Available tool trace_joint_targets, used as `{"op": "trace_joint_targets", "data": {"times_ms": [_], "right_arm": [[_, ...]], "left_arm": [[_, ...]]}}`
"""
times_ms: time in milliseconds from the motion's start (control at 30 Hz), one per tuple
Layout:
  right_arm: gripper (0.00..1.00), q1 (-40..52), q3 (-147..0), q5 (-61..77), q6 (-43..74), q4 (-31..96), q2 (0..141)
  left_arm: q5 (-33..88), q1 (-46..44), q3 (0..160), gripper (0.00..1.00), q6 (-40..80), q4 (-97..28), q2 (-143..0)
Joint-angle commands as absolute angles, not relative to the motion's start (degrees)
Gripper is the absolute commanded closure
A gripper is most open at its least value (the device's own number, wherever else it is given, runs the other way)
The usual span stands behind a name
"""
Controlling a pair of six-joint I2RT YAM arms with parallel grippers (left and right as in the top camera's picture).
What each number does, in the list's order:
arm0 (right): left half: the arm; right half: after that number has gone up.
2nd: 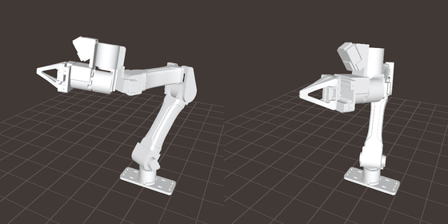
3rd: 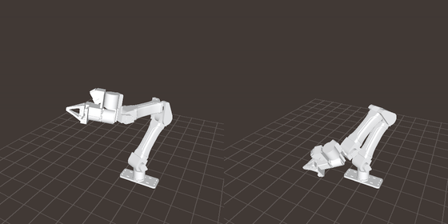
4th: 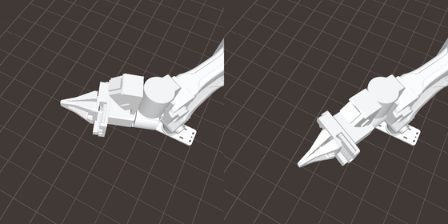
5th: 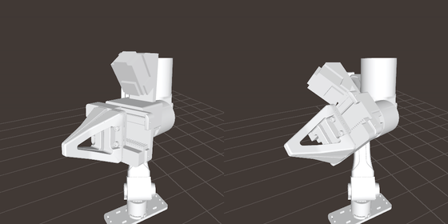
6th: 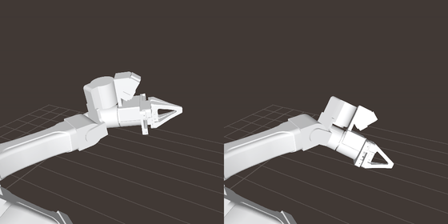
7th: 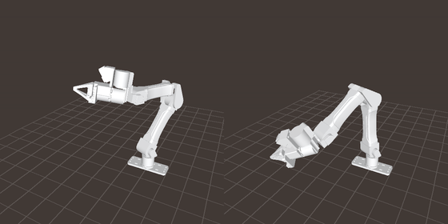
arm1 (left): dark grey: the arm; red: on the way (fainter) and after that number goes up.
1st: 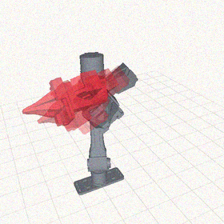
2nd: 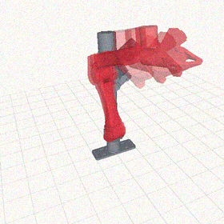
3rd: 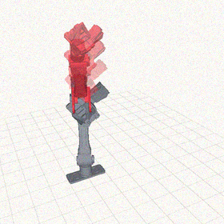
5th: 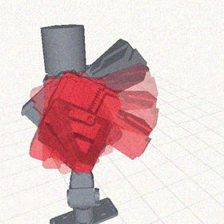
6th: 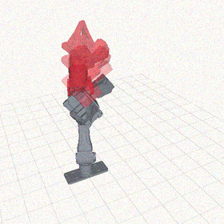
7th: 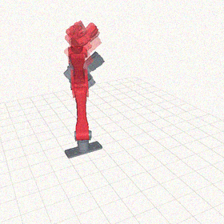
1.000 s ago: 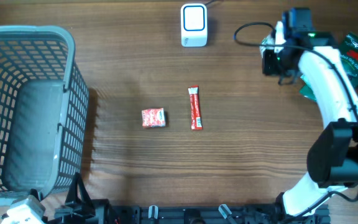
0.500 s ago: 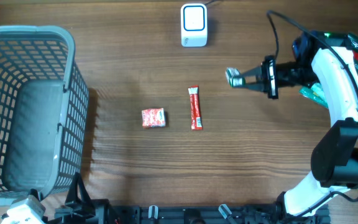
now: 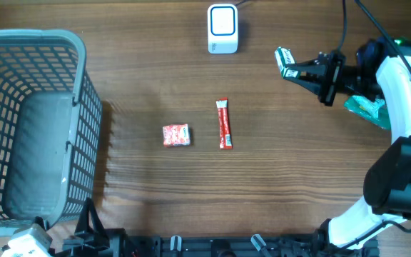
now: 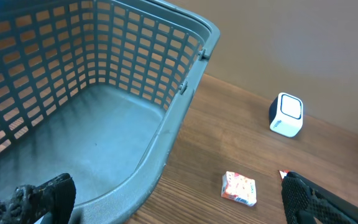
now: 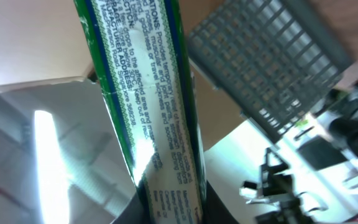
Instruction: Scan the item barcode
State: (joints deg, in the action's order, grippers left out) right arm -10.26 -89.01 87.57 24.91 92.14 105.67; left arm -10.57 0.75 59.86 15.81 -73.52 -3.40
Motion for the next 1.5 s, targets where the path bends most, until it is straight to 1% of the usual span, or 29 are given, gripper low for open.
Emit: {"op": "trace_joint_targets", "data": {"times_ms": [0,67,100,133,167,200,267,367,500,700,767,800,867,933,967,1033,1100,1200,1233,1300,1467], "right_arm": [[0.96,-10.52,-89.60,82.30,19.44,92.16,102.50],[0.96,-10.55,-89.60,79.59,18.24,92.16,102.39],[0.96,-10.55,-89.60,78.78,15.79,92.16,102.39],[0.96,-10.55,-89.60,78.37,11.22,92.16,102.41],[0.96,-10.55,-89.60,78.41,3.29,92.16,102.39],[0.96,-10.59,-89.60,78.41,-1.54,92.16,102.39],[0.96,-10.59,-89.60,78.15,-6.57,92.16,102.39],[0.96,-11.14,-89.60,75.72,-7.81,92.16,102.39],[0.96,-11.49,-89.60,68.95,-11.44,92.16,102.39],[0.96,-11.51,-89.60,68.66,-8.86,92.16,102.41],[0.96,-11.66,-89.60,65.80,-8.88,91.46,102.41],[0.96,-11.64,-89.60,62.59,-8.75,89.62,102.41],[0.96,-10.92,-89.60,55.05,-4.54,84.44,102.41],[0.96,-8.08,-89.60,42.11,5.04,76.23,102.41],[0.96,-6.07,-89.62,38.81,8.12,72.55,102.41],[0.96,-1.52,-89.69,37.12,8.45,65.28,102.41],[0.96,4.58,-89.67,32.25,12.38,55.79,102.41],[0.95,11.14,-89.67,18.39,15.94,45.78,102.52],[0.96,13.63,-89.67,10.20,16.99,41.78,102.78],[0.95,15.94,-89.67,1.69,17.12,35.57,104.09],[0.95,17.02,-89.67,0.03,18.39,19.66,111.83]], "left_arm": [[-10.31,0.47,59.90,0.00,15.88,-73.34,-2.98],[-10.31,0.47,59.90,0.00,15.88,-73.34,-2.98],[-10.31,0.47,59.90,0.00,15.88,-73.32,-2.98],[-10.31,0.47,59.90,0.00,15.88,-73.34,-2.98],[-10.31,0.47,59.90,0.00,15.88,-73.32,-2.98],[-10.31,0.47,59.90,0.00,15.88,-73.34,-2.98],[-10.31,0.47,59.90,0.00,15.88,-73.32,-2.98],[-10.31,0.47,59.90,0.00,15.88,-73.34,-2.98],[-10.31,0.47,59.90,0.00,15.88,-73.34,-2.98],[-10.31,0.47,59.90,0.00,15.88,-73.32,-2.98],[-10.31,0.47,59.90,0.00,15.88,-73.34,-2.98],[-10.31,0.47,59.90,0.00,15.88,-73.32,-2.98],[-10.31,0.47,59.90,0.00,15.88,-73.34,-2.98],[-10.31,0.47,59.90,0.00,15.88,-73.32,-2.98],[-10.31,0.47,59.90,0.00,15.88,-73.32,-2.98],[-10.31,0.47,59.90,0.00,15.88,-73.34,-2.98],[-10.31,0.47,59.90,0.00,15.88,-73.32,-2.98],[-10.31,0.47,59.90,0.00,15.88,-73.32,-2.98],[-10.31,0.47,59.90,0.00,15.88,-73.32,-2.98],[-10.31,0.47,59.90,0.00,15.88,-73.32,-2.98],[-10.31,0.47,59.90,0.00,15.88,-73.32,-2.98]]}}
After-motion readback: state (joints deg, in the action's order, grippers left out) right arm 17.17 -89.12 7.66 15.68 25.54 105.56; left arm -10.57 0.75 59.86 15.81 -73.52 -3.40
